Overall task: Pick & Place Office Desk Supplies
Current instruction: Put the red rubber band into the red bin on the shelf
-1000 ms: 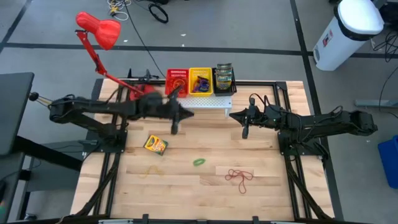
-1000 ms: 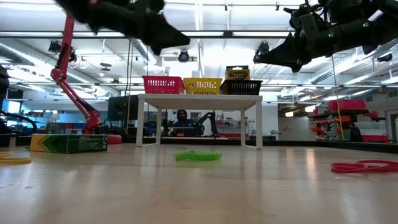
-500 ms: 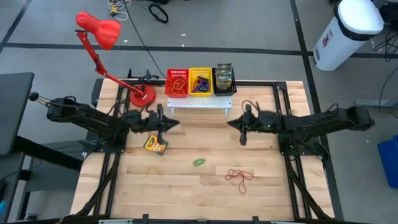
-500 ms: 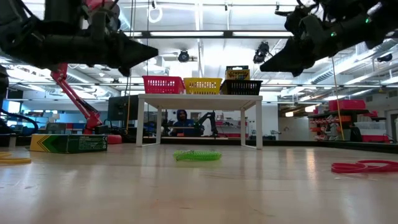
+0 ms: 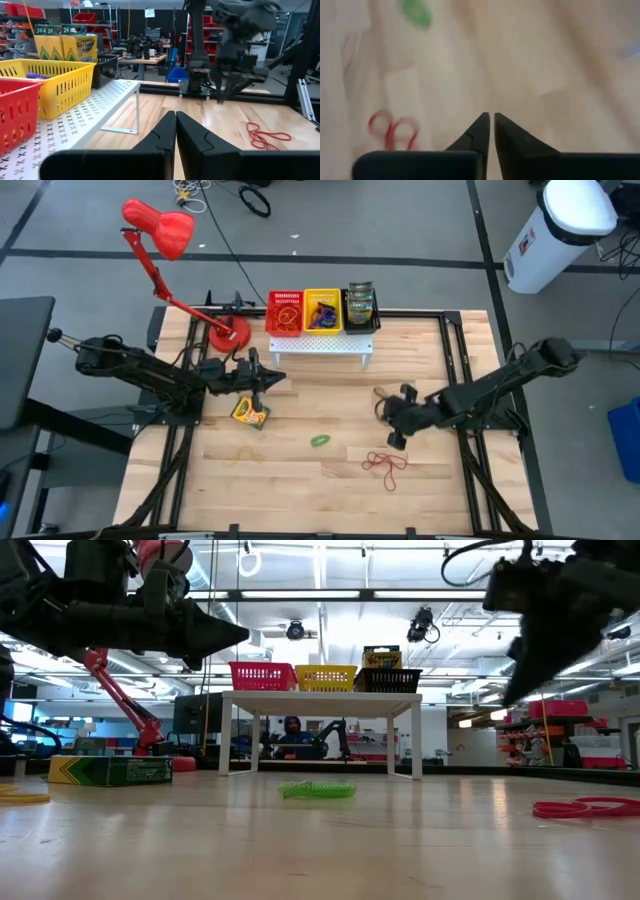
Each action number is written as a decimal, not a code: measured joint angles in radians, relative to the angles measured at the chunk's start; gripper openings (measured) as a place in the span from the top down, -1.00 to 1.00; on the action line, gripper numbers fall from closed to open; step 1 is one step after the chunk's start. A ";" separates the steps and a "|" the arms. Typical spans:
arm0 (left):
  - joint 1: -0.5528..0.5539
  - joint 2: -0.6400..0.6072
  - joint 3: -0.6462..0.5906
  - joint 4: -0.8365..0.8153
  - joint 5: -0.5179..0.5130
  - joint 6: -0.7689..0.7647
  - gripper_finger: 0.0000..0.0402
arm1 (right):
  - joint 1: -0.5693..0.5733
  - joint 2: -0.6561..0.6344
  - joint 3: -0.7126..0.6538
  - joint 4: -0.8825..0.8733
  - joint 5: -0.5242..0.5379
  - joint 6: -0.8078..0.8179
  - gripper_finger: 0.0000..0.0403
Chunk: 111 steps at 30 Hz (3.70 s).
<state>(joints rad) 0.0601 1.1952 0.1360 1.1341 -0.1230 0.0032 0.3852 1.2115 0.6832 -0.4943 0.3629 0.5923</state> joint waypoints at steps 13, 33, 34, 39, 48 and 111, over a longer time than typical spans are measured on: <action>0.000 0.000 0.000 -0.007 0.000 0.000 0.91 | 0.116 0.387 0.177 -0.063 -0.279 0.031 0.49; 0.000 0.000 0.000 -0.008 0.000 0.000 0.91 | 0.125 0.434 0.214 -0.084 -0.259 -0.002 0.92; 0.000 0.000 0.000 -0.008 0.000 0.000 0.91 | 0.125 0.421 0.217 -0.085 -0.251 -0.015 0.92; 0.000 0.000 0.000 -0.008 0.000 0.000 0.91 | 0.125 0.325 0.241 -0.141 -0.146 -0.078 0.96; -0.002 0.000 0.001 0.035 0.010 -0.066 0.91 | 0.039 0.123 0.241 -0.159 0.201 -0.193 0.98; -0.090 -0.040 0.593 -0.815 -0.289 0.060 0.98 | -0.163 0.228 0.239 0.521 0.233 -0.652 0.40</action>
<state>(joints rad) -0.0297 1.1554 0.7290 0.3191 -0.4118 0.0633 0.2222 1.4395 0.9218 0.0265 0.5956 -0.0593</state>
